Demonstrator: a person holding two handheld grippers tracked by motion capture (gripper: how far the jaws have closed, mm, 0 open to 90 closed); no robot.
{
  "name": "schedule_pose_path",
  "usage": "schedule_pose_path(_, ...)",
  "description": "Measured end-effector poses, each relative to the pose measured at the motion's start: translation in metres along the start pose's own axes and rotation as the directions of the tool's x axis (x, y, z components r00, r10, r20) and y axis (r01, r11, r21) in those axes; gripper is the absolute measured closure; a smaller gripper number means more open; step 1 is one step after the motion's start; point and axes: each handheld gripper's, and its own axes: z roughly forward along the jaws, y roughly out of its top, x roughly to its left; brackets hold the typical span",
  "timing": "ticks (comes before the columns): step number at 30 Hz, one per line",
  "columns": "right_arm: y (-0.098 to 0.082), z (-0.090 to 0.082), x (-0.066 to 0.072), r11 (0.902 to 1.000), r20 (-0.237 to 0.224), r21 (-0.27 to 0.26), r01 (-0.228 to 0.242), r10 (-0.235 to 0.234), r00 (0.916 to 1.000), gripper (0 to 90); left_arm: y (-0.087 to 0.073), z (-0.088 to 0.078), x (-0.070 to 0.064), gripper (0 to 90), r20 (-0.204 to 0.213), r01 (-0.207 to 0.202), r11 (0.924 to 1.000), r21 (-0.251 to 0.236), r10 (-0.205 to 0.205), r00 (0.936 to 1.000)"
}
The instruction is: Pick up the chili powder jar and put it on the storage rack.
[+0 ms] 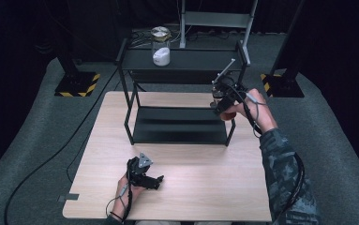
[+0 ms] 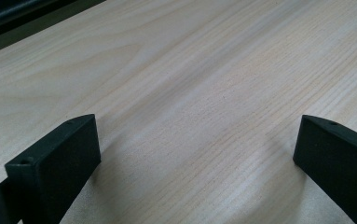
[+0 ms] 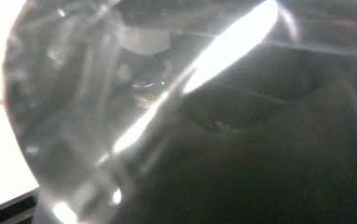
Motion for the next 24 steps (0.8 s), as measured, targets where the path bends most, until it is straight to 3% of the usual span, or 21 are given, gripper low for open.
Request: schedule_pose_path(24,0.032,-0.031,-0.005,0.9997,0.047,0.023,-0.004,0.003,0.9989,30.7,0.0,0.0,0.0,0.0,0.0,0.0,1.0,0.0,0.0,1.0)
